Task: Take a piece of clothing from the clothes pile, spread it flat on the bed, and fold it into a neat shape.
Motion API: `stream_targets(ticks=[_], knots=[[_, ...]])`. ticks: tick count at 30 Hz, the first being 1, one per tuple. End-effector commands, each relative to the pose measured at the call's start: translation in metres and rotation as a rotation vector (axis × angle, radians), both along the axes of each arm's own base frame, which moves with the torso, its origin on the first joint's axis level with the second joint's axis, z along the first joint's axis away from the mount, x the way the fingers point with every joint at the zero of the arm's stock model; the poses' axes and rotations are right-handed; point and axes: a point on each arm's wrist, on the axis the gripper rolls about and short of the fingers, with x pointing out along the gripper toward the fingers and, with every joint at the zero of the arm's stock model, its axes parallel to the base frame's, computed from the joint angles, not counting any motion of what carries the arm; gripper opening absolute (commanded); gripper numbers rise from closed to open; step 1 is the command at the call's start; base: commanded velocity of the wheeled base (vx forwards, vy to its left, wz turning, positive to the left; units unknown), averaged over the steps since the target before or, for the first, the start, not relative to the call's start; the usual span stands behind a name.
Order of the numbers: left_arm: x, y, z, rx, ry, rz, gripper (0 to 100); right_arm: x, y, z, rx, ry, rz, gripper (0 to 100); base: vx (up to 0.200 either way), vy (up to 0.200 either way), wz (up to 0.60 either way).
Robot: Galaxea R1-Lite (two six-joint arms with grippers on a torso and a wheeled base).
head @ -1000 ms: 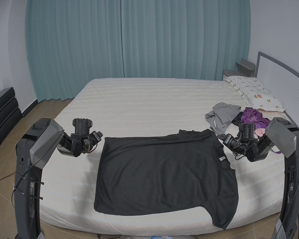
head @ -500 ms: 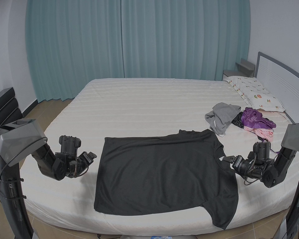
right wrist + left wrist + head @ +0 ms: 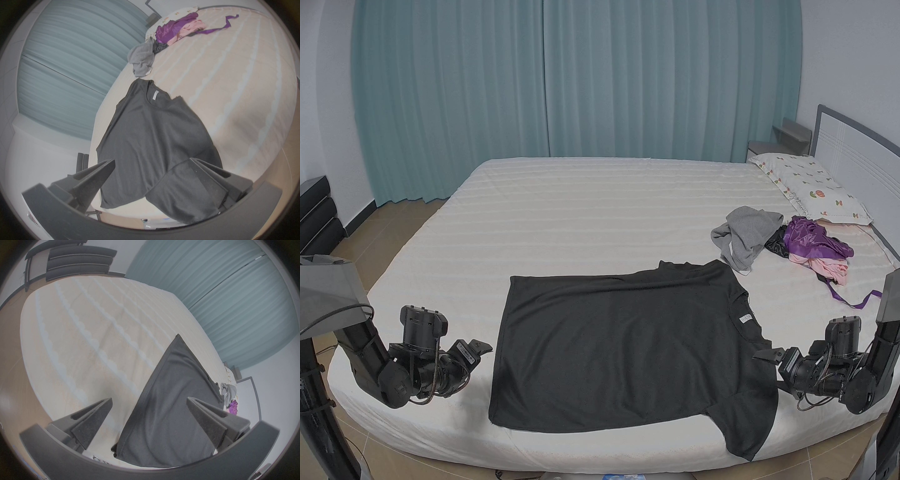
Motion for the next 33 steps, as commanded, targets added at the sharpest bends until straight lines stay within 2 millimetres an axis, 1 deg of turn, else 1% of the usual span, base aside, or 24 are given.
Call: stream_targets(ticks=[1, 5, 14, 23, 32, 33], knots=[[-0.004, -0.001, -0.003, -0.012, 0.020, 0.003, 100, -0.007, -0.001, -0.007, 0.010, 0.048, 0.010, 100, 0.000, 0.000, 0.00], [-0.008, -0.002, -0.009, -0.012, 0.047, 0.006, 100, -0.011, 0.000, -0.011, 0.013, 0.066, 0.017, 100, 0.000, 0.000, 0.00], [-0.012, -0.004, -0.014, -0.013, 0.041, -0.003, 100, -0.017, 0.000, -0.021, 0.009, 0.017, 0.020, 100, -0.200, 0.000, 0.00], [-0.012, -0.005, -0.014, -0.034, 0.040, 0.002, 100, -0.015, 0.000, -0.022, 0.011, -0.003, 0.016, 100, 0.000, 0.000, 0.00], [-0.013, -0.011, -0.011, -0.070, 0.034, 0.011, 100, -0.015, 0.001, -0.022, 0.011, -0.008, 0.019, 100, 0.000, 0.000, 0.00], [-0.013, -0.013, -0.011, -0.077, 0.034, 0.008, 100, -0.014, 0.001, -0.021, 0.011, -0.011, 0.021, 100, 0.000, -0.200, 0.00]])
